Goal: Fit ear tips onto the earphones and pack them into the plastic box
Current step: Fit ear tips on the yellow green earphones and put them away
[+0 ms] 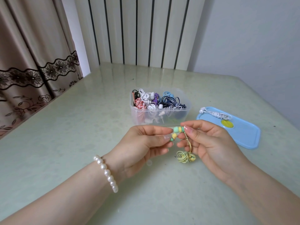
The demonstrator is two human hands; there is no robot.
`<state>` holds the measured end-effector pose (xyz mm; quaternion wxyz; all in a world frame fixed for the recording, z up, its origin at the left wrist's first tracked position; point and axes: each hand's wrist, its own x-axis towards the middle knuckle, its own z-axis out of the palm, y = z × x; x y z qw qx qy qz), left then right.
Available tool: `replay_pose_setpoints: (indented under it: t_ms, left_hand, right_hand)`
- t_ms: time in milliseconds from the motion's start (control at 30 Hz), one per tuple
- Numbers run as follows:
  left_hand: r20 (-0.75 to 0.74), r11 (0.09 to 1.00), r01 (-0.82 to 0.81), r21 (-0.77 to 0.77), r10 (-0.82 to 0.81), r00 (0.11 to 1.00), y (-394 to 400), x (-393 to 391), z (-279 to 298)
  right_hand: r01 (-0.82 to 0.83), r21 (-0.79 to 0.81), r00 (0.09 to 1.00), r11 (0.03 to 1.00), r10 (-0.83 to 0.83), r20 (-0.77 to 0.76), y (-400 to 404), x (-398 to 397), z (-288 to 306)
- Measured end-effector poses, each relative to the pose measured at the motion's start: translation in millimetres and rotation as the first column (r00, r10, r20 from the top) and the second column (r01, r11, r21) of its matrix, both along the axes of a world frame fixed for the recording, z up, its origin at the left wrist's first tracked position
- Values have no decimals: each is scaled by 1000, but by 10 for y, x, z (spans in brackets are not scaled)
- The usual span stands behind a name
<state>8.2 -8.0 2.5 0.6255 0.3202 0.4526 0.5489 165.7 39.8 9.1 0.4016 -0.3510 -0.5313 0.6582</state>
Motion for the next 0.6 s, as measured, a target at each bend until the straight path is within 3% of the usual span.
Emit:
replay_pose_setpoints:
  t_ms: [100,300,600]
  left_hand:
    - [-30,1000,0,31,1,1000,-15,17,-15]
    - [-207,993,-37,108,59,977,-55,100,-29]
    - [-391,966,-36,255,137,910,-98,156,-13]
  right_hand:
    - [27,75,1000,997,-27,1,-4,1,-18]
    - [116,423,984,899,-163,75,-42,-34,-42]
    - [154,504,963,850,-243,115,-61,-40,-70]
